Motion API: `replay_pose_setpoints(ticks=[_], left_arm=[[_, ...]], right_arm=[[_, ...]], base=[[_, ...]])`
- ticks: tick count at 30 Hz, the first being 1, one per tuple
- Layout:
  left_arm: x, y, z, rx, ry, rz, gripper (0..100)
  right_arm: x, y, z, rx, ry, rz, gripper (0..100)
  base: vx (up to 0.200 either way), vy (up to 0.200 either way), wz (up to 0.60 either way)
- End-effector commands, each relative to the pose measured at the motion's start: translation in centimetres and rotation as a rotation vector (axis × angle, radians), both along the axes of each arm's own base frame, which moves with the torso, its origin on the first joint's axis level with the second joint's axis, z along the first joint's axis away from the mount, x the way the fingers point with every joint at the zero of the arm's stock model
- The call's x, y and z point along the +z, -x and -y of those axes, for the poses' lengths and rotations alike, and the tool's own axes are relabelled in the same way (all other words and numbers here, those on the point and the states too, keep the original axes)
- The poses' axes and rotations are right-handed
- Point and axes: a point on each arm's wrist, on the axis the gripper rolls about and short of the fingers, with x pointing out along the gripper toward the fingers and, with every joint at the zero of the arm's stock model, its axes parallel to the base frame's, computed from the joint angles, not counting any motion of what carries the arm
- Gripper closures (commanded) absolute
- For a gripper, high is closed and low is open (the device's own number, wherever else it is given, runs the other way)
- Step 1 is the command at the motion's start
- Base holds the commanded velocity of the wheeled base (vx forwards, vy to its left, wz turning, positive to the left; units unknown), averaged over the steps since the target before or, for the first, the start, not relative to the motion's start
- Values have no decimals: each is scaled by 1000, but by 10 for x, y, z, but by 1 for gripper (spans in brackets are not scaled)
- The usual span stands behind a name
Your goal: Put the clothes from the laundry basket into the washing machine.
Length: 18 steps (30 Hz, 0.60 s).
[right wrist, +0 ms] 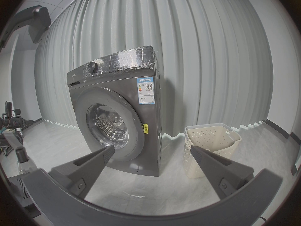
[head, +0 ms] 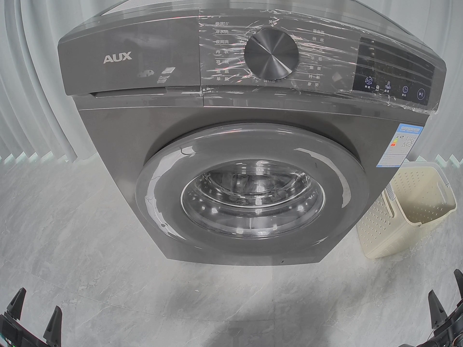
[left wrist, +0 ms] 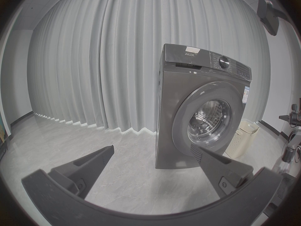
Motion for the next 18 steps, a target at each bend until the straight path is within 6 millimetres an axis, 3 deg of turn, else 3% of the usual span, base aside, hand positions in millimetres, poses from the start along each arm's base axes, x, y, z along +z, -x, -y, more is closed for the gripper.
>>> replay_pose_setpoints(ticks=[1,7,18], left_arm=[[-5,0,0,0,1,-2,0],[-5,0,0,0,1,-3,0],[-5,0,0,2,3,-3,0]], right_arm=[[-5,0,0,-2,-1,-3,0],[-11,0,3,-141,-5,-60,0],[-10,0,3,-121,2,-50,0]], base=[[0,0,0],[0,0,0],[0,0,0]])
